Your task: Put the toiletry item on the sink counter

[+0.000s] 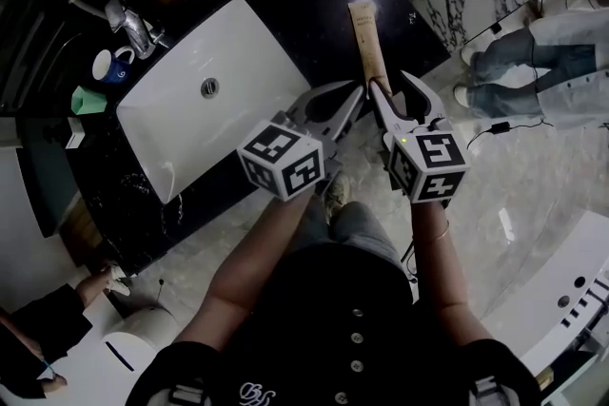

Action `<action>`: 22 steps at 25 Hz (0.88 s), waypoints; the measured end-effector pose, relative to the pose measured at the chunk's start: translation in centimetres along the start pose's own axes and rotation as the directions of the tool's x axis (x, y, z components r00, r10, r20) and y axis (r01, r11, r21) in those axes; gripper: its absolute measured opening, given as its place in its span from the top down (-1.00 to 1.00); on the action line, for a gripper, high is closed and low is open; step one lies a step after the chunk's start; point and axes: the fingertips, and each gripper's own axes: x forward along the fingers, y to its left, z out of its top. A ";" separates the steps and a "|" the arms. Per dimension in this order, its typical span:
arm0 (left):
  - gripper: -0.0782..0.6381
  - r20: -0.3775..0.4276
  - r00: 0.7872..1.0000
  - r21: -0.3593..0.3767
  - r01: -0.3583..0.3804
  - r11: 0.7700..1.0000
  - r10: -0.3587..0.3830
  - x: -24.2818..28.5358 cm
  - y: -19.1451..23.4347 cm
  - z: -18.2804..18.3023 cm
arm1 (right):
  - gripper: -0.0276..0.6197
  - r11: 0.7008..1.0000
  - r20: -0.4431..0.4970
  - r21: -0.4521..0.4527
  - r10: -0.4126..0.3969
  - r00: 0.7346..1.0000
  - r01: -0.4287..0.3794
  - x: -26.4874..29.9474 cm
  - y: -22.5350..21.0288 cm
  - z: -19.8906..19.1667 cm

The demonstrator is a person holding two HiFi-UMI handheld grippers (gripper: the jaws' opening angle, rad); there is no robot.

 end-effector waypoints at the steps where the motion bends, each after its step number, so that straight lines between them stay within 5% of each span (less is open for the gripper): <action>1: 0.73 0.002 1.000 0.006 0.001 1.000 -0.001 -0.2 -0.2 0.1 | 0.41 1.000 0.008 -0.004 0.004 1.000 -0.004 -0.2 0.2 0.3; 22: 0.73 0.081 0.994 0.164 0.063 0.984 -0.077 -3.3 -4.0 5.5 | 0.90 0.993 0.185 -0.101 0.076 0.980 -0.058 -5.2 4.2 6.2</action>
